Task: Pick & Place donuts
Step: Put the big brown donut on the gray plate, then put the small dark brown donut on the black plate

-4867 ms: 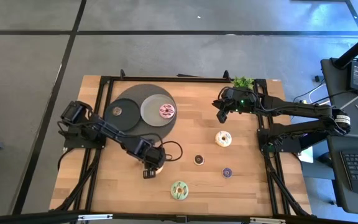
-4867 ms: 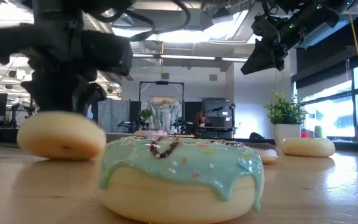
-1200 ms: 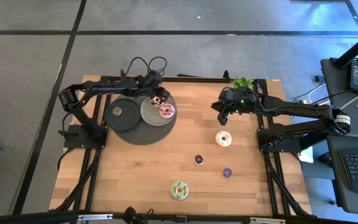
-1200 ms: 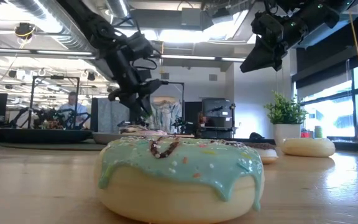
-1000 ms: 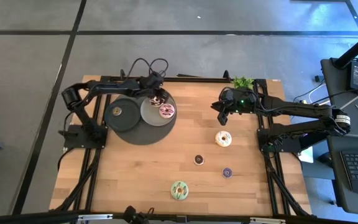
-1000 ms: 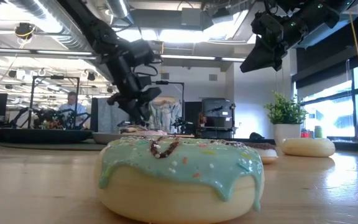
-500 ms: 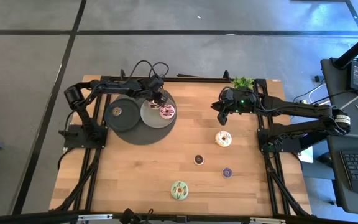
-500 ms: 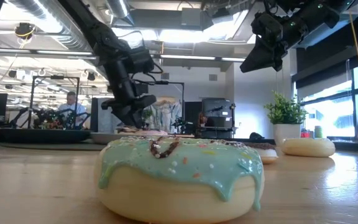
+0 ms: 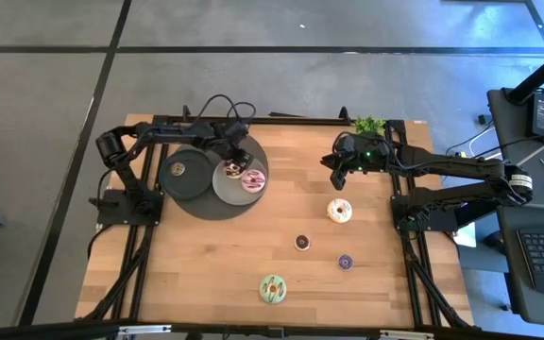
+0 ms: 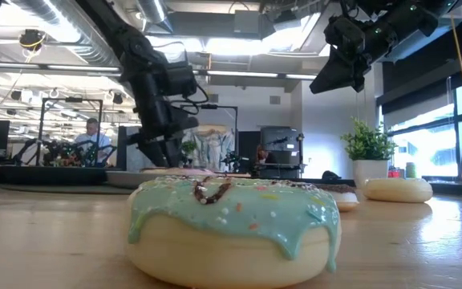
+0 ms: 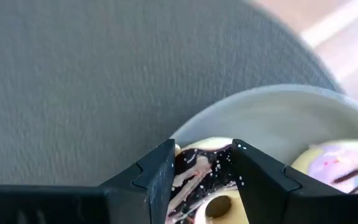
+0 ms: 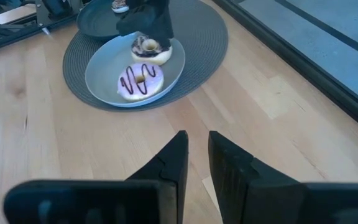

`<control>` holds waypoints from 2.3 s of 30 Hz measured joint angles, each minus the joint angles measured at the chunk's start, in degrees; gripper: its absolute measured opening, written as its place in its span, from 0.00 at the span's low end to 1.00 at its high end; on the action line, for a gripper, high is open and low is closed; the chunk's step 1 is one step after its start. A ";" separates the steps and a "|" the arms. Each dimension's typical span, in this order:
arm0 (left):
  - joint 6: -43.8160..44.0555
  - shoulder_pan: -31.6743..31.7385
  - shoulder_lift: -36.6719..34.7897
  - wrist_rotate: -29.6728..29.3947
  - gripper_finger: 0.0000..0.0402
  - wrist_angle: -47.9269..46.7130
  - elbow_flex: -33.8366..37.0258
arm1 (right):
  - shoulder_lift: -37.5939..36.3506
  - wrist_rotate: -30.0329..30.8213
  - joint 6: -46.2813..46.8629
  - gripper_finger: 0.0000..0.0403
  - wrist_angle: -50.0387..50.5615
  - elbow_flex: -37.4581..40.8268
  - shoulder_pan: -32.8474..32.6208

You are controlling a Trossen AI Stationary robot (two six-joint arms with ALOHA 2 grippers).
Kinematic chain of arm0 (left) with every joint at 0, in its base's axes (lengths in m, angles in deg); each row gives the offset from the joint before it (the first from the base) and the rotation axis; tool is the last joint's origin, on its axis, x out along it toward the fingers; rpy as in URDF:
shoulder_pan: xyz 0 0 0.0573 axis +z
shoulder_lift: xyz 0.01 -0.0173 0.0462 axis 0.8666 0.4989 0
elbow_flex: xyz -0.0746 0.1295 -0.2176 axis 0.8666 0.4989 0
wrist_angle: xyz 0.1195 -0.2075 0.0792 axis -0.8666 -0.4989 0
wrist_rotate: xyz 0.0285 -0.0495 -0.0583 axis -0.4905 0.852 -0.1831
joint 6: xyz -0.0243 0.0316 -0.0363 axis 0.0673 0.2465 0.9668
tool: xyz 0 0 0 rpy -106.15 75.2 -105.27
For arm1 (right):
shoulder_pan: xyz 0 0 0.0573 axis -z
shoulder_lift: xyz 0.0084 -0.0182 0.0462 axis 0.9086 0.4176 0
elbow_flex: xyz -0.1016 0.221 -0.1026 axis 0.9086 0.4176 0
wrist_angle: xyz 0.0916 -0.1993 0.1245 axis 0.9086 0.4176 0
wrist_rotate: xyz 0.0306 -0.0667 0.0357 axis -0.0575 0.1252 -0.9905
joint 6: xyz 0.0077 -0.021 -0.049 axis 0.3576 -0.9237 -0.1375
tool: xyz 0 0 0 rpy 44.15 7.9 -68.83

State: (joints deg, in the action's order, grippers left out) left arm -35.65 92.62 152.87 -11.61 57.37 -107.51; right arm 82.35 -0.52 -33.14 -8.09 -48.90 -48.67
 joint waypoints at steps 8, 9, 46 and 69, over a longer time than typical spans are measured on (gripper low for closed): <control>-0.84 -0.48 -0.35 -2.54 0.39 -3.39 -3.62 | 0.00 0.04 -0.01 0.17 0.02 0.00 -0.01; -1.08 -0.68 -0.37 -2.59 0.39 -3.19 -4.53 | 0.00 0.04 -0.01 0.17 0.02 0.00 0.00; -17.12 -30.58 -0.42 15.72 0.39 27.28 -11.13 | 0.00 -7.36 -2.97 0.17 6.94 0.00 -8.54; -7.60 -42.64 -4.63 5.40 0.37 28.60 -11.04 | 21.20 3.39 -0.01 0.17 -9.67 -0.04 -33.84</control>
State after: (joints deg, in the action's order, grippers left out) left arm -43.25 49.98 148.24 -6.22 85.97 -118.55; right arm 103.55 2.86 -33.15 -17.76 -48.94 -82.51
